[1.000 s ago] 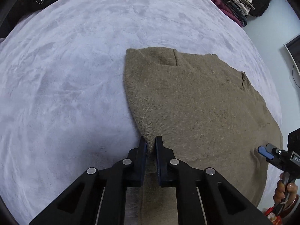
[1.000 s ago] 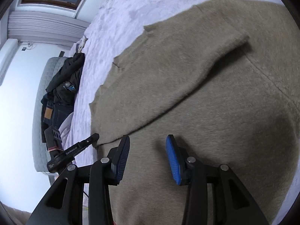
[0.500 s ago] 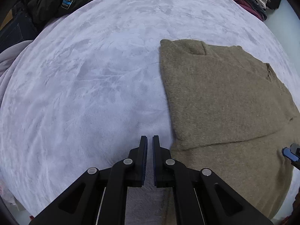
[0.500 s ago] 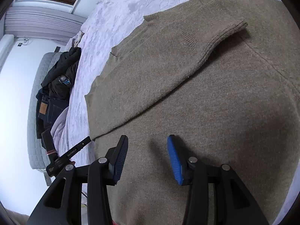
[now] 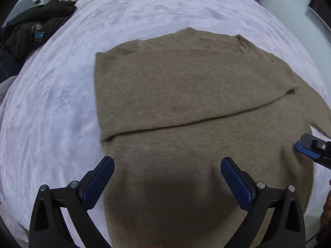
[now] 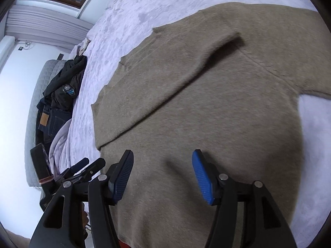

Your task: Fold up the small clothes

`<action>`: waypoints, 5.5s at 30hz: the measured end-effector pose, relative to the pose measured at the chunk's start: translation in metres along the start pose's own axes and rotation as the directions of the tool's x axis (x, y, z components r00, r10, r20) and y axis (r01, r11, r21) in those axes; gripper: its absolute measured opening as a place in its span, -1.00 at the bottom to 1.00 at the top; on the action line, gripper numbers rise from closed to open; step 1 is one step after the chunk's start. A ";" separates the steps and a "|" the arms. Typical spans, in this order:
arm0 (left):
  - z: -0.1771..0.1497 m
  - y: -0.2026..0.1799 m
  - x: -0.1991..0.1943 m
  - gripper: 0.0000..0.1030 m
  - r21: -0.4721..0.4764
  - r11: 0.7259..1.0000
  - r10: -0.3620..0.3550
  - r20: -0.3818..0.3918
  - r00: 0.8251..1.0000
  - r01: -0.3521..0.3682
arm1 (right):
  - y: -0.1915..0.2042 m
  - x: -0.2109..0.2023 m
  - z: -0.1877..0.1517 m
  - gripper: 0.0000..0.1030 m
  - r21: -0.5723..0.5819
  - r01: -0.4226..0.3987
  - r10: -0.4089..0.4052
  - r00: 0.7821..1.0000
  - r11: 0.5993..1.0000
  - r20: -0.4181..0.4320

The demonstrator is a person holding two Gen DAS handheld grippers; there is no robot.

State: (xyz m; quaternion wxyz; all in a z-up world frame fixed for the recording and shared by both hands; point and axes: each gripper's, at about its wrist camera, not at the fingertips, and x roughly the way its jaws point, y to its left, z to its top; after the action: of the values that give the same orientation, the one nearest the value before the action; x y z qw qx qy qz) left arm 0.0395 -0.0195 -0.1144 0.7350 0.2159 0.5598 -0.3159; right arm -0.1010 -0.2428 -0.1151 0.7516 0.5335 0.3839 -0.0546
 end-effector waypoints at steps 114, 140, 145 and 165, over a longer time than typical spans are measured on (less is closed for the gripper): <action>-0.004 0.070 0.030 1.00 -0.272 0.961 0.059 0.053 0.997 -0.042 | 0.188 0.122 0.114 -0.87 -0.524 -0.111 0.113 0.993 0.844 -0.027; 0.046 0.070 0.048 1.00 -0.230 0.971 0.067 0.018 0.998 -0.061 | -0.076 0.001 0.050 -0.39 0.335 -0.151 0.084 0.975 0.930 0.206; 0.045 0.055 0.037 1.00 -0.181 0.980 0.085 0.022 0.996 -0.080 | -0.071 -0.016 0.052 -0.88 0.259 -0.155 0.081 0.957 0.953 0.277; 0.073 0.055 0.029 1.00 -0.178 0.984 -0.012 0.086 0.996 0.027 | -0.097 -0.038 0.115 0.09 0.133 -0.001 -0.024 0.982 0.991 0.188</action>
State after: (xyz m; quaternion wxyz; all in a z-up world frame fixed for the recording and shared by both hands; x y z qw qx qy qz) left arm 0.1336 -0.0360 -0.1241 0.7714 0.1300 0.5563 -0.2805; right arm -0.1157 -0.3934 -0.1488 0.7473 0.5724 0.3092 -0.1349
